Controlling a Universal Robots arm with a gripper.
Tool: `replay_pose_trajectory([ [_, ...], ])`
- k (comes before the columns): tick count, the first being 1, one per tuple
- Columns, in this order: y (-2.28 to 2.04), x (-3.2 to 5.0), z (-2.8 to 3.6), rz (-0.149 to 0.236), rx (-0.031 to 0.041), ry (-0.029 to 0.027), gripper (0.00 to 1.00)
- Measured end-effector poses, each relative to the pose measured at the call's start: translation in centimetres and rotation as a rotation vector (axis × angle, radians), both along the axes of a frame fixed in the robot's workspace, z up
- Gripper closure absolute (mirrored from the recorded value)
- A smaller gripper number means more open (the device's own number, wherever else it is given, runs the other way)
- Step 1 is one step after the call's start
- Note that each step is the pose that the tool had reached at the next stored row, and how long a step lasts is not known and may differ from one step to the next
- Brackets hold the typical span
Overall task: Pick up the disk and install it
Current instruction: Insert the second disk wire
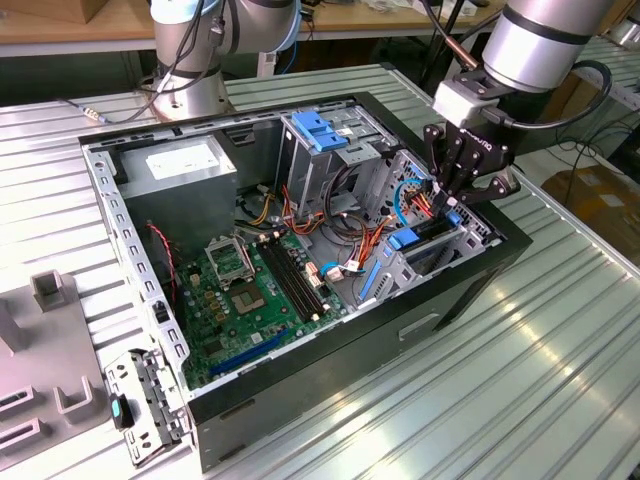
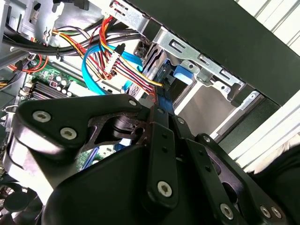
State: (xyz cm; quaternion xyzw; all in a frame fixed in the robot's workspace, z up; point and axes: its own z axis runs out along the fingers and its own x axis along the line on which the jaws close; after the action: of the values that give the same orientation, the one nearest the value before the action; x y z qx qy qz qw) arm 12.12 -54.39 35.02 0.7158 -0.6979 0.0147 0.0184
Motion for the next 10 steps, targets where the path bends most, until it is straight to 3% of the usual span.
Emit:
replay_pose_trajectory([
  [7, -0.02, -1.07, 0.00, 0.000, 0.0001, 0.0000, 0.89],
  [10, 0.01, -1.11, 0.00, 0.000, -0.0002, -0.0001, 0.89],
])
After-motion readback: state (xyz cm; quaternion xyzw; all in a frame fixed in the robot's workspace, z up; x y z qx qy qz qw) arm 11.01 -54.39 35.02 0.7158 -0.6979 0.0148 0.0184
